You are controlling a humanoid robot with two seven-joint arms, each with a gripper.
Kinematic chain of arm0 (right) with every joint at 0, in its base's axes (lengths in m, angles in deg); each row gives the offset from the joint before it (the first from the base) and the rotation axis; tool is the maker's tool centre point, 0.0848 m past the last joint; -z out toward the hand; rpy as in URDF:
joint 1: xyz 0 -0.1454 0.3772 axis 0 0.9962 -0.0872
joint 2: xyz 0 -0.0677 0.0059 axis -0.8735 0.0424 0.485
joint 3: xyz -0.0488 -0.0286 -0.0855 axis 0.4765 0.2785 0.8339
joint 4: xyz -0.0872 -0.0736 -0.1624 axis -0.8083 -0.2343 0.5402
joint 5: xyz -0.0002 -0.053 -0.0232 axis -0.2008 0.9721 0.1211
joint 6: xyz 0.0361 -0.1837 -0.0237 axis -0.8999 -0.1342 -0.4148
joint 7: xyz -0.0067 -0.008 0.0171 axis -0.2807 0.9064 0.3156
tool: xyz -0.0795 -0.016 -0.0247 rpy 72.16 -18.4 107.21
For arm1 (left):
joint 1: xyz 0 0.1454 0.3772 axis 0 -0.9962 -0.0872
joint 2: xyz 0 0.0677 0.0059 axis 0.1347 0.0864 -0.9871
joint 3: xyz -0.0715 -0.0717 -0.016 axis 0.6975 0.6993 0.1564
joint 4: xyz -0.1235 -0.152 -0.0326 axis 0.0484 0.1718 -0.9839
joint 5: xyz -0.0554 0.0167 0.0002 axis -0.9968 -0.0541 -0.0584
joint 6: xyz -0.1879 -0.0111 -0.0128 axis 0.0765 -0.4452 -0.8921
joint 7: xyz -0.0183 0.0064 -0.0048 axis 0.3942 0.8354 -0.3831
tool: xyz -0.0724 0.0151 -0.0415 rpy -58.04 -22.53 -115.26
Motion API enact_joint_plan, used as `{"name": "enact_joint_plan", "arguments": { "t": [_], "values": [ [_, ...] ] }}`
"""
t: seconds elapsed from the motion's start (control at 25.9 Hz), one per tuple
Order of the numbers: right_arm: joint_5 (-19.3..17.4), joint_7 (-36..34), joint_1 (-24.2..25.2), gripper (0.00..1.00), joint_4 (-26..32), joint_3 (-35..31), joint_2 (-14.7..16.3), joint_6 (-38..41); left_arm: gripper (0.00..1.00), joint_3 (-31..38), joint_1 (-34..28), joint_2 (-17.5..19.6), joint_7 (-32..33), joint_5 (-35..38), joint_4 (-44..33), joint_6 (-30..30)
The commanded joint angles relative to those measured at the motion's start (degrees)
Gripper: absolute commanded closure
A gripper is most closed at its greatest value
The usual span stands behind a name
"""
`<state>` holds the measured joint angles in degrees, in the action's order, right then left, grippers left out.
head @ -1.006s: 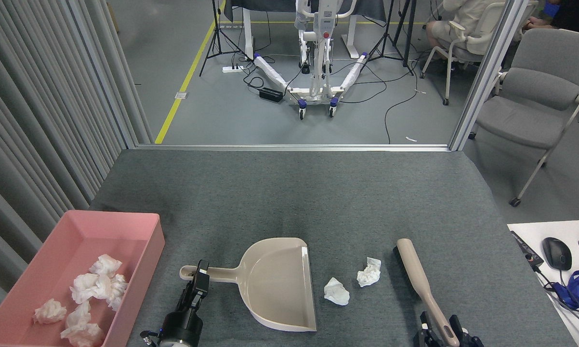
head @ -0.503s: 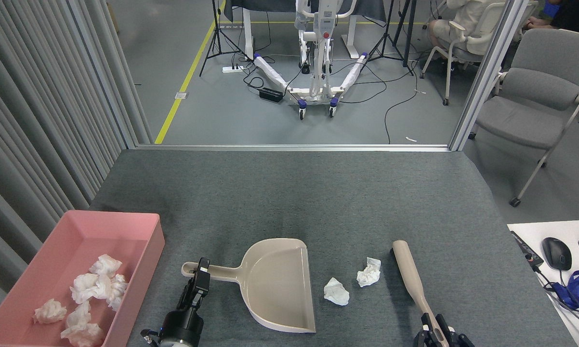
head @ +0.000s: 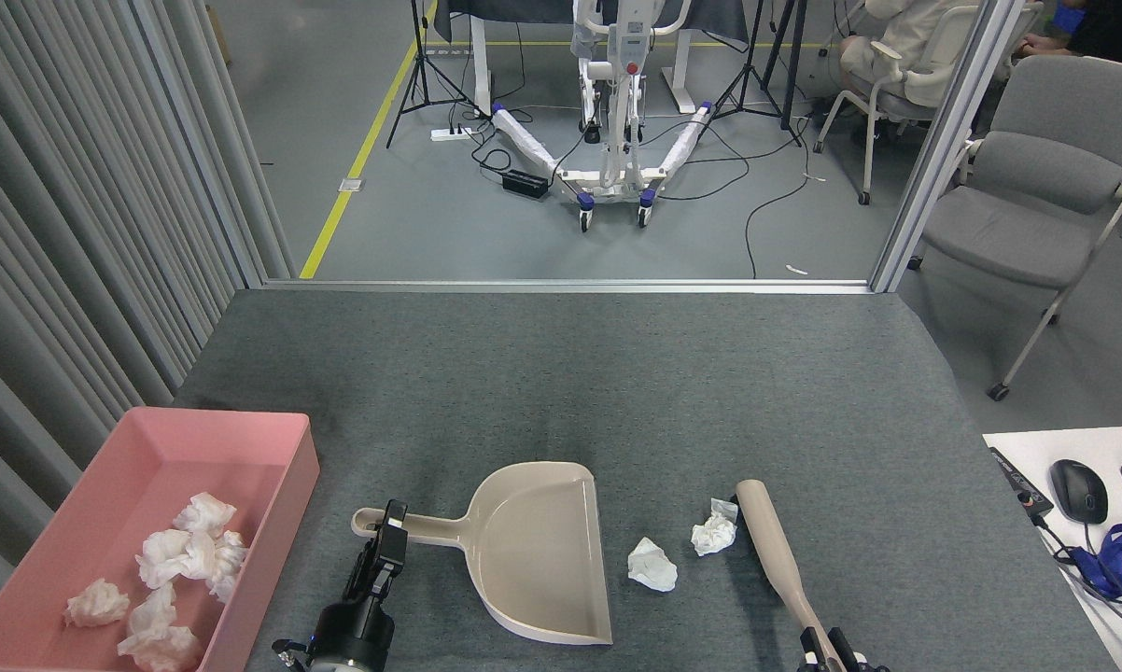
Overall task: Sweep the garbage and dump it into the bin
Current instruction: 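Sweep the two tissues into the dustpan with the brush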
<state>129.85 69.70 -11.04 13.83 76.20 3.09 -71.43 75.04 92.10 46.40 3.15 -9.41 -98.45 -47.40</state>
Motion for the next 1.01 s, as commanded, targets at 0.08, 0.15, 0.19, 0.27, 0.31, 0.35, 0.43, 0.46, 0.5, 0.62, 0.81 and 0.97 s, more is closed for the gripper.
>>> {"name": "enact_joint_plan", "arguments": {
  "t": [0.08, 0.15, 0.19, 0.27, 0.31, 0.35, 0.43, 0.46, 0.5, 0.62, 0.81, 0.97],
  "values": [
    [1.5, 0.8, 0.4, 1.00, 0.3, 4.0, -1.6, -0.1, 0.79, 0.0, -0.1, 0.0, 0.0, 0.0, 0.0, -0.5],
    [2.3, 0.9, 0.1, 1.00, 0.3, 5.9, -2.9, -0.5, 0.79, 0.0, -0.1, 0.1, 0.0, 0.0, 0.0, -0.6],
    [2.8, 0.9, -0.1, 1.00, 0.2, 7.0, -3.5, -0.6, 0.79, 0.0, -0.2, 0.1, 0.1, 0.0, -0.1, -0.6],
    [3.1, 1.0, -0.3, 1.00, 0.2, 8.9, -4.7, -0.8, 0.79, 0.0, -0.3, 0.1, 0.0, 0.0, -0.1, -0.6],
    [3.5, 1.0, -0.8, 1.00, 0.2, 10.2, -5.2, -1.4, 0.79, 0.0, -0.3, 0.1, 0.0, 0.0, -0.1, -0.6],
    [3.9, 1.0, -1.7, 1.00, 0.1, 11.6, -5.8, -2.0, 0.79, 0.0, -0.3, 0.1, 0.0, 0.0, -0.2, -0.6],
    [4.0, 1.1, -3.0, 1.00, -0.1, 14.5, -6.8, -3.5, 0.79, 0.0, -0.4, 0.1, 0.0, 0.0, -0.3, -0.6],
    [4.0, 1.2, -3.8, 1.00, -0.1, 15.9, -7.5, -4.1, 0.79, 0.0, -0.4, 0.2, 0.0, 0.0, -0.3, -0.8],
    [4.0, 1.8, -4.5, 1.00, -0.3, 16.9, -8.1, -4.5, 0.79, 0.0, -0.4, 0.2, 0.0, 0.0, -0.3, -0.9],
    [4.0, 2.9, -6.0, 1.00, -0.4, 21.1, -10.3, -6.1, 0.81, 0.0, -0.4, 0.2, 0.0, 0.0, -0.3, -1.3],
    [4.0, 3.7, -6.5, 1.00, -0.1, 26.1, -13.1, -8.2, 0.83, 0.0, -0.4, 0.2, 0.1, 0.0, -0.7, -2.0],
    [3.9, 3.4, -6.0, 1.00, 2.3, 26.9, -12.8, -7.8, 0.84, 0.0, -0.5, 0.3, 0.1, 0.0, -1.0, -2.0]
  ]
}}
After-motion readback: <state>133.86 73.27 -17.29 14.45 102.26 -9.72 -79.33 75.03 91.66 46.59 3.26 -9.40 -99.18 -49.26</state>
